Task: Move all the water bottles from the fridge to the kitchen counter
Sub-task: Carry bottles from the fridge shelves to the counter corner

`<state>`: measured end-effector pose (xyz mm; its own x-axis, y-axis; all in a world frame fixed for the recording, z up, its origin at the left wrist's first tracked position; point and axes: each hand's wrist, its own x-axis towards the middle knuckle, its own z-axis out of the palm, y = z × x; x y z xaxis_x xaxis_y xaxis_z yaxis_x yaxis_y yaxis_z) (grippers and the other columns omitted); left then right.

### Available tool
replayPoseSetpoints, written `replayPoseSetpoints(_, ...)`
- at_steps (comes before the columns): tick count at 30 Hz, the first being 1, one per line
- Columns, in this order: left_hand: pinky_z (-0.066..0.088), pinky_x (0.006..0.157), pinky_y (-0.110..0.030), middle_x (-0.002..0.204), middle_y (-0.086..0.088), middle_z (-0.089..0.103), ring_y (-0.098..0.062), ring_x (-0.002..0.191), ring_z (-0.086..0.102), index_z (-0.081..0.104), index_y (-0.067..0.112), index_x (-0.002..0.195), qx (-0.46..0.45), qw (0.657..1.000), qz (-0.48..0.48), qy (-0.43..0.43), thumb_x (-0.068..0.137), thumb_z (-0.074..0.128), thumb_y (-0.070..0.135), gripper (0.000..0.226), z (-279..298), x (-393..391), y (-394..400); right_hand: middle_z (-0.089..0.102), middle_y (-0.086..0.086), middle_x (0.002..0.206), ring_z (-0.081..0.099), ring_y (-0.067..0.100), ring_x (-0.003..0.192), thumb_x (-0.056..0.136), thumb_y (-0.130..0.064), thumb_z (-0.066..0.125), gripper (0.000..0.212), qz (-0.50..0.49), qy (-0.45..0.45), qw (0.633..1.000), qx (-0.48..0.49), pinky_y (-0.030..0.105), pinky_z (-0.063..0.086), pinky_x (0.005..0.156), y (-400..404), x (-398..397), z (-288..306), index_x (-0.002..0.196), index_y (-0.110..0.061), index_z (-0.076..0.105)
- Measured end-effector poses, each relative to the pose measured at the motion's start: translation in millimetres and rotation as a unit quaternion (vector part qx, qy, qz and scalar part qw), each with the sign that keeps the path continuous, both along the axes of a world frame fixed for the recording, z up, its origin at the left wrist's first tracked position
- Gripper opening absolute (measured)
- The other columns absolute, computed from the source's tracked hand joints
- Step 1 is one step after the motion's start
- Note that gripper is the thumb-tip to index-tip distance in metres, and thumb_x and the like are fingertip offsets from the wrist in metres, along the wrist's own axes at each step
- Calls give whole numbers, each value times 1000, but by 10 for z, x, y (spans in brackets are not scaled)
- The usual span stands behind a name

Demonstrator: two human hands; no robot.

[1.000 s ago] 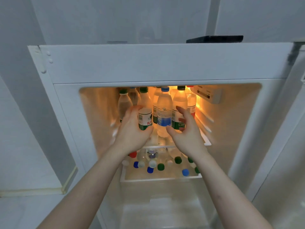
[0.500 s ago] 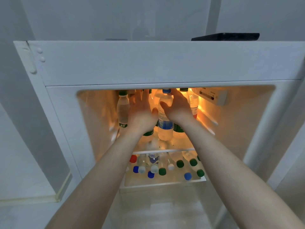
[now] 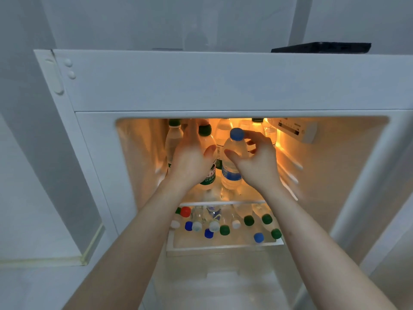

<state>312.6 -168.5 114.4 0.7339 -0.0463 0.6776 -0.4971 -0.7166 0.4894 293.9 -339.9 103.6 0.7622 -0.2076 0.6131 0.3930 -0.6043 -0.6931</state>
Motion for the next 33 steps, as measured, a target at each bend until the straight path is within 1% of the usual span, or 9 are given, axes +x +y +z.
replayPoseSetpoints(3,35,84,-20,134,-5,54,-24,112,57,37,14,139,13,1000,-7,20,90,74,27,63,-47,-62,70,62,-12,115,59,8,106,80,-31,86,44,38,-17,999,29,9,42,82,42,-70,-88,115,-34,59)
replayPoseSetpoints(6,35,90,-24,133,-7,50,-24,119,51,38,10,144,18,998,-1,57,94,70,30,63,-69,-162,125,62,-14,117,59,7,106,86,-33,80,39,41,-23,998,38,19,47,89,79,-61,-139,118,-34,58)
replayPoseSetpoints(10,32,80,-15,116,9,51,-9,103,50,44,17,132,-23,995,-32,89,98,65,25,40,-121,-399,171,64,-19,116,56,-12,103,93,-36,72,37,41,-17,998,53,12,42,93,82,-130,-181,127,-26,61)
replayPoseSetpoints(12,37,76,-16,110,14,57,-4,97,53,48,21,124,-56,994,-46,79,98,66,23,32,-173,-524,176,64,-22,115,52,-19,106,94,-35,72,35,40,-26,997,60,13,41,98,77,-193,-200,126,-29,61)
replayPoseSetpoints(16,55,89,-28,107,16,64,-4,105,61,53,27,121,-152,985,-68,38,96,68,20,30,-197,-837,214,65,-30,110,57,-8,110,96,-28,72,28,46,-48,991,117,33,50,104,81,-407,-217,121,-36,62)
replayPoseSetpoints(20,55,88,-23,111,14,64,-6,109,61,53,21,126,-171,982,-75,26,97,68,19,33,-51,-1265,254,69,-15,115,61,7,113,97,-24,71,32,72,-67,982,162,28,51,100,66,-670,-238,129,-23,66)
replayPoseSetpoints(25,54,87,-21,112,17,65,-8,111,62,57,21,120,-181,981,-37,56,97,67,11,27,-94,-1896,319,71,-14,110,63,4,107,96,-22,71,30,153,-58,970,180,15,48,91,85,-983,-234,126,-25,69)
replayPoseSetpoints(28,54,88,-21,113,18,66,-6,112,63,58,24,119,-184,980,14,78,97,67,8,29,-242,-2267,392,69,-20,101,62,3,99,94,-25,70,27,214,-30,965,149,18,48,87,160,-1160,-285,121,-30,69)
replayPoseSetpoints(33,54,90,-20,116,21,67,-4,114,62,60,30,117,-188,968,118,116,95,67,11,29,-527,-2845,481,69,-6,89,63,17,88,93,-17,72,19,308,5,943,126,31,51,78,380,-1405,-536,111,-25,73)
